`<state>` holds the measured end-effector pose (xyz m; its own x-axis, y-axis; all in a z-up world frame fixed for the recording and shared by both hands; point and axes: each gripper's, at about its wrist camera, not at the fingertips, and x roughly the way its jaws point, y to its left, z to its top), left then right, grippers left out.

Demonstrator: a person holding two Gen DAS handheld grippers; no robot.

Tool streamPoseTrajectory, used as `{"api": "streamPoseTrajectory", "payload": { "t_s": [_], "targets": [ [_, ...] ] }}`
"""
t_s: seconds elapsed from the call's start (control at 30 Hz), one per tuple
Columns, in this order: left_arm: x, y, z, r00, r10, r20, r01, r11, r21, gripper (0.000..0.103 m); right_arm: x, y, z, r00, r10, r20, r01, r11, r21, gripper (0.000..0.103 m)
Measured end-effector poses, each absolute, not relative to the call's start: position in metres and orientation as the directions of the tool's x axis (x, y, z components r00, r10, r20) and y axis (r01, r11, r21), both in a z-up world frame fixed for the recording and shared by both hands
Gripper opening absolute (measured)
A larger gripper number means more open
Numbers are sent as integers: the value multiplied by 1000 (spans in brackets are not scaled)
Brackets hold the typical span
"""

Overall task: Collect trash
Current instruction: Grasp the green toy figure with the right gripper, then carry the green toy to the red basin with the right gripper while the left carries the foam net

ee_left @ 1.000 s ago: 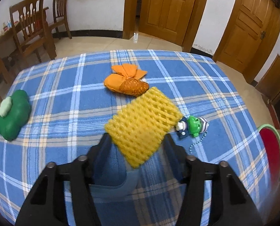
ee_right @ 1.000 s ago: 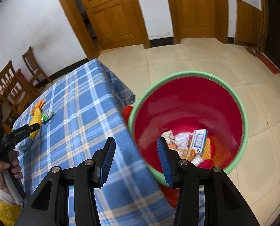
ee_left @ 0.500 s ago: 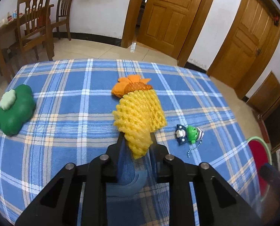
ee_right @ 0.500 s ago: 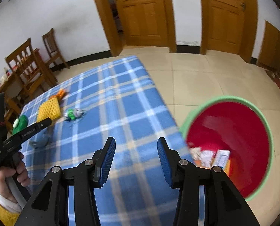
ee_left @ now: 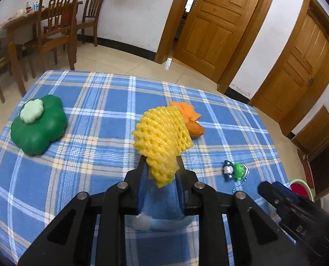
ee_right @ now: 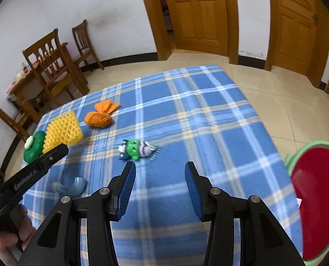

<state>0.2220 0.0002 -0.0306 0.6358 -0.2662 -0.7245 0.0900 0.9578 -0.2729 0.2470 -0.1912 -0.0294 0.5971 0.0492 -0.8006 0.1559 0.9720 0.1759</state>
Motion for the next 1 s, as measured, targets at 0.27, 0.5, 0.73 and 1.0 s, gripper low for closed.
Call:
{"api": "streamPoseTrajectory", "payload": {
  "t_s": [0.27, 0.5, 0.73, 1.0],
  "targets": [
    [224, 7, -34, 632, -259, -730, 66, 957, -282, 23, 269, -175, -35, 599, 46, -799, 126, 980, 151, 60],
    [225, 10, -37, 632, -244, -735, 47, 959, -278, 23, 282, -166, -49, 578, 28, -816, 114, 987, 115, 61],
    [226, 7, -37, 629, -250, -737, 55, 959, -278, 23, 283, -161, -52, 596, -12, -803, 100, 993, 60, 60],
    [226, 5, -38, 628, -252, -736, 61, 959, -277, 23, 278, -167, -51, 592, 3, -806, 113, 990, 86, 50]
  ]
}}
